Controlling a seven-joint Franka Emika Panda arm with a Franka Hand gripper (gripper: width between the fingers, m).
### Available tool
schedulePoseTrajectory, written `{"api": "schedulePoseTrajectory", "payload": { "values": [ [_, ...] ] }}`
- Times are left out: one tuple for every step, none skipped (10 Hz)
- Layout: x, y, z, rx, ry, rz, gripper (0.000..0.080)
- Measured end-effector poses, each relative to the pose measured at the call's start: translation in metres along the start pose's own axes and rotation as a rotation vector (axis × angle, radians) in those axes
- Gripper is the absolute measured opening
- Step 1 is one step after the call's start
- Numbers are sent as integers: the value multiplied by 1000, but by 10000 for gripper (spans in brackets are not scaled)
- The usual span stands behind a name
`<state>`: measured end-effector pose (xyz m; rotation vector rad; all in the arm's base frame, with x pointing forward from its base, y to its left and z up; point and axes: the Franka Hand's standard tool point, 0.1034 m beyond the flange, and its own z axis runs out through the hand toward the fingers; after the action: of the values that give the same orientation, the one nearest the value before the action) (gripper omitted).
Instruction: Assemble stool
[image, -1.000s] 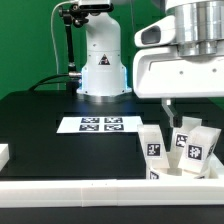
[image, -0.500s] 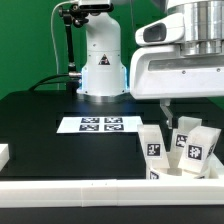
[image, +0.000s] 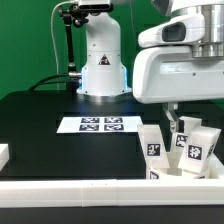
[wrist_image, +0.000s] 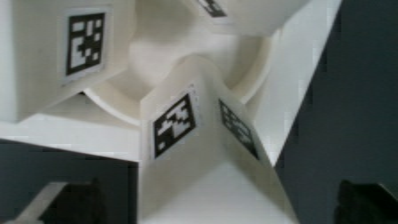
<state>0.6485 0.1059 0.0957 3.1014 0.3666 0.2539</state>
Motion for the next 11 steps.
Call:
{"api": "schedulePoseTrajectory", "payload": {
  "values": [
    [0, 2, 0, -6, -2, -46, 649],
    [-1, 5, 0, -17, -6, -137, 649],
    [-2, 9, 1, -19, -11, -198, 649],
    [-3, 10, 3, -30, -20, -296, 649],
    [-5, 7, 5, -34, -27, -365, 649],
    [-5, 6, 5, -35, -30, -387, 649],
    [-6, 7, 8, -36, -33, -372, 649],
    [-7, 8, 11, -36, -36, -372, 649],
    [-7, 8, 12, -37, -38, -371, 649],
    [-7, 8, 13, -37, -38, -370, 532],
    [-7, 8, 12, -37, -38, -370, 396]
  ]
}}
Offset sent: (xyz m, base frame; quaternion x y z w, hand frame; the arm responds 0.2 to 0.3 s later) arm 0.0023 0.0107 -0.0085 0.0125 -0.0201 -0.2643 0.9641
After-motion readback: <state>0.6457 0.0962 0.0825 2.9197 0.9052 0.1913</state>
